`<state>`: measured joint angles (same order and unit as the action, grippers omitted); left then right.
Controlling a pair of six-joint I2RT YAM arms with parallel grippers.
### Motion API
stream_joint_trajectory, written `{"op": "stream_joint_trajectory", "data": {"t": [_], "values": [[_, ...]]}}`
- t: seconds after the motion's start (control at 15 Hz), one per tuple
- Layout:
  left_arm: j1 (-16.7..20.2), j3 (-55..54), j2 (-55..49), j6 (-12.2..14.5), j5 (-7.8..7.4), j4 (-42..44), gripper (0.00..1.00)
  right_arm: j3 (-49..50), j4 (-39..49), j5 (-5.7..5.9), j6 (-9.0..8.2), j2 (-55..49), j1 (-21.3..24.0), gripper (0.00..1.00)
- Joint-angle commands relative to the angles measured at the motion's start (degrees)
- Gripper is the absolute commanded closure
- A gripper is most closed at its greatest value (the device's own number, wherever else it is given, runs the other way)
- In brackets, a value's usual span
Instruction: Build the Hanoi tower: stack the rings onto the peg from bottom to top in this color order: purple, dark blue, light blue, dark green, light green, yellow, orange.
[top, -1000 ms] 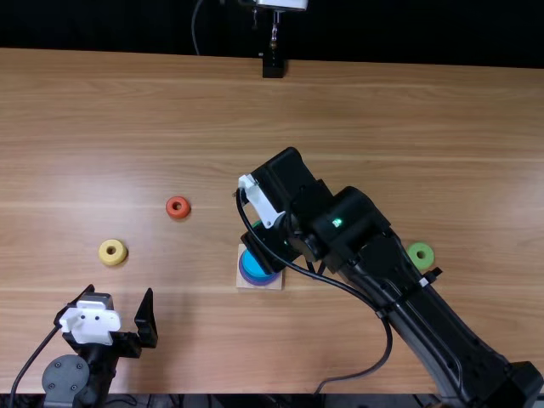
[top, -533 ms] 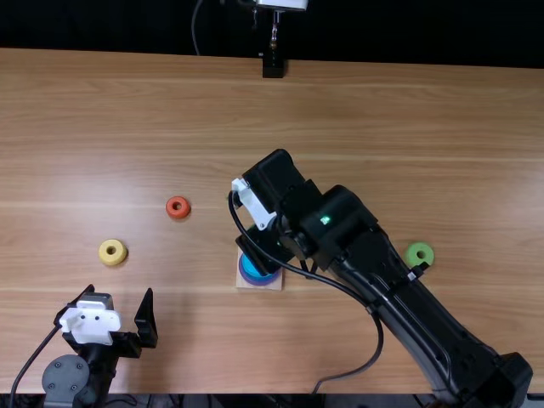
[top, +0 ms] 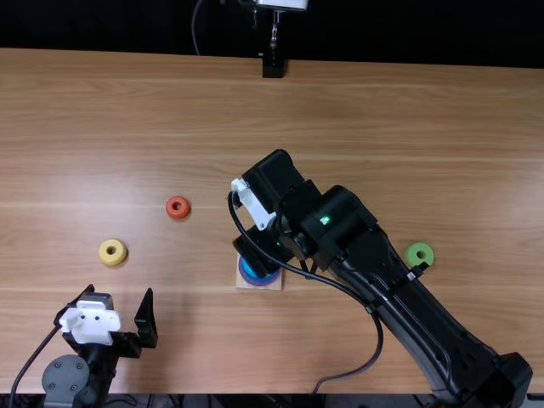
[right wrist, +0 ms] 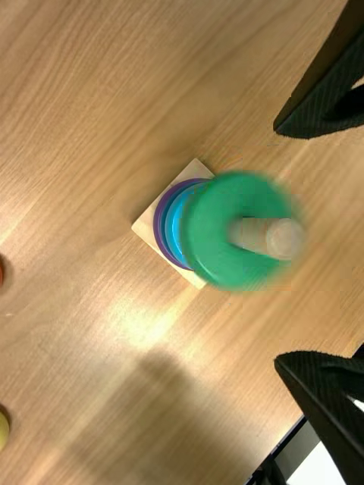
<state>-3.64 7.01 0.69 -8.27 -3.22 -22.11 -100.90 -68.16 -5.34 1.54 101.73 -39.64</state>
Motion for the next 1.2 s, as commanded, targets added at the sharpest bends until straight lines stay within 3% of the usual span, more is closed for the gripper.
{"op": "stream_joint_trajectory", "data": {"t": [0.0,0.2,0.27,0.4,0.67,0.87,0.93,1.07,1.13], "values": [[0.65,-3.05,-0.69,0.36,-0.36,-0.57,0.0,-0.7,0.07,0.6,-0.06,1.27,-0.7,0.0],[0.65,-3.05,-0.69,0.36,-0.36,-0.57,0.0,-1.58,0.07,0.49,-0.38,1.1,-0.7,0.0],[0.65,-3.05,-0.69,0.36,-0.36,-0.57,0.0,-2.02,0.18,0.6,-1.33,1.1,-0.53,0.0],[0.65,-3.05,-0.69,0.36,-0.36,-0.57,0.0,-3.95,0.28,0.7,-7.24,0.84,0.0,0.0],[0.65,-3.05,-0.69,0.36,-0.36,-0.57,0.0,-2.9,4.5,0.81,-7.76,-1.8,7.47,0.0],[0.65,-3.05,-0.69,0.36,-0.36,-0.57,0.0,3.7,12.52,0.6,-6.6,-8.39,13.36,0.0],[0.65,-3.05,-0.69,0.36,-0.36,-0.57,0.0,7.56,17.9,0.6,-4.81,-10.94,15.12,0.0],[0.65,-3.05,-0.69,0.36,-0.36,-0.57,0.0,15.3,26.65,0.6,1.73,-16.13,20.92,0.0],[0.65,-3.05,-0.69,0.36,-0.36,-0.57,0.0,18.72,27.81,0.6,3.21,-17.97,24.34,0.0]]}}
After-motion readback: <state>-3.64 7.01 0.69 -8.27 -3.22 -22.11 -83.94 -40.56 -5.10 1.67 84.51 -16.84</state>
